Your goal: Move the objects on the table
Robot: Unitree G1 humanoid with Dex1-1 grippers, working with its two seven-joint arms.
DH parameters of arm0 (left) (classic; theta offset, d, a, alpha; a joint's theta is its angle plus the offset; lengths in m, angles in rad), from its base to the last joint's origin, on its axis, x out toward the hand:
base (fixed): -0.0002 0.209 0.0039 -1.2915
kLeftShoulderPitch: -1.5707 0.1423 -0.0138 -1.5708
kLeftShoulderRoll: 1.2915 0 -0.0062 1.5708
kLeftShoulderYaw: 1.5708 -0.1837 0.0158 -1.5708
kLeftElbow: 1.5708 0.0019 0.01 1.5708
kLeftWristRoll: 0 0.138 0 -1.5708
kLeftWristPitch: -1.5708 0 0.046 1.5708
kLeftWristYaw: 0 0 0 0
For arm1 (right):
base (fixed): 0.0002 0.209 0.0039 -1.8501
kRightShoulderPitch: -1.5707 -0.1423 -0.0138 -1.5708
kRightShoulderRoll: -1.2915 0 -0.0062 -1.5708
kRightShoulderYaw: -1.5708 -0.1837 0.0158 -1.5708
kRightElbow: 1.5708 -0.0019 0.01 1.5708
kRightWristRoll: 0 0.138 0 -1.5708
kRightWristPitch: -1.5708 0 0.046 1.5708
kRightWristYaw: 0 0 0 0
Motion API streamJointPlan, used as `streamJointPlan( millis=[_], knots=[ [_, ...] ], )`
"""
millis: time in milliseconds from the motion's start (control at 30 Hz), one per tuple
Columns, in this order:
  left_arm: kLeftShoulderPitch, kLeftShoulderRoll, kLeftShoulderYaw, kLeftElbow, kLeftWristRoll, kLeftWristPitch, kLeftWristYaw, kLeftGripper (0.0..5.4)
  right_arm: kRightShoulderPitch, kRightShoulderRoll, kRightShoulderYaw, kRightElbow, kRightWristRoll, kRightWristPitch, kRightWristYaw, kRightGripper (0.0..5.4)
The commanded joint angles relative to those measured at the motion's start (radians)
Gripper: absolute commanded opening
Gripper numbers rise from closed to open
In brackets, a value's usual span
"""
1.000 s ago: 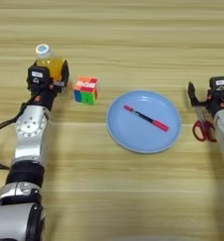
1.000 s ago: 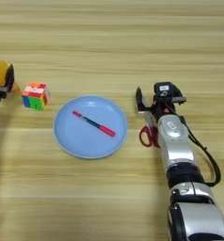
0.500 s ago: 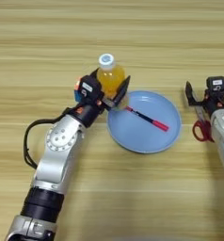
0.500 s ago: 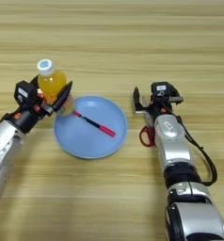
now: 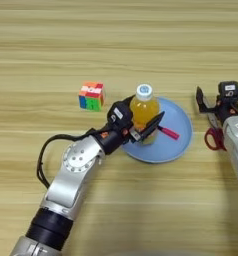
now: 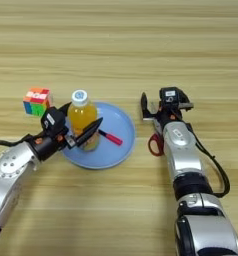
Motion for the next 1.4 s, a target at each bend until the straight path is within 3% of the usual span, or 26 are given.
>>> streamJointPlan(
  millis=[33, 467, 767, 1033, 1400],
  knots=[
    [-0.013, -0.021, -0.012, 0.035, 0.023, -0.015, 0.000, 3.43, -0.019, 0.002, 0.002, -0.002, -0.004, 0.006, -0.006, 5.40],
    [-0.052, -0.051, 0.042, 0.159, 0.072, -0.097, 0.076, 3.43, -0.018, 0.009, 0.004, -0.010, -0.006, 0.008, -0.008, 5.40],
    [-0.054, -0.051, 0.038, 0.182, 0.087, -0.106, 0.065, 3.43, -0.016, 0.009, 0.004, -0.013, -0.007, 0.007, -0.007, 5.40],
    [-0.050, -0.050, 0.030, 0.181, 0.101, -0.101, 0.064, 4.43, -0.014, 0.007, 0.004, -0.013, -0.008, 0.007, -0.005, 5.40],
    [-0.055, -0.054, 0.046, 0.185, 0.100, -0.116, 0.080, 5.40, -0.013, 0.008, 0.005, -0.016, -0.010, 0.009, -0.006, 5.40]
  ],
)
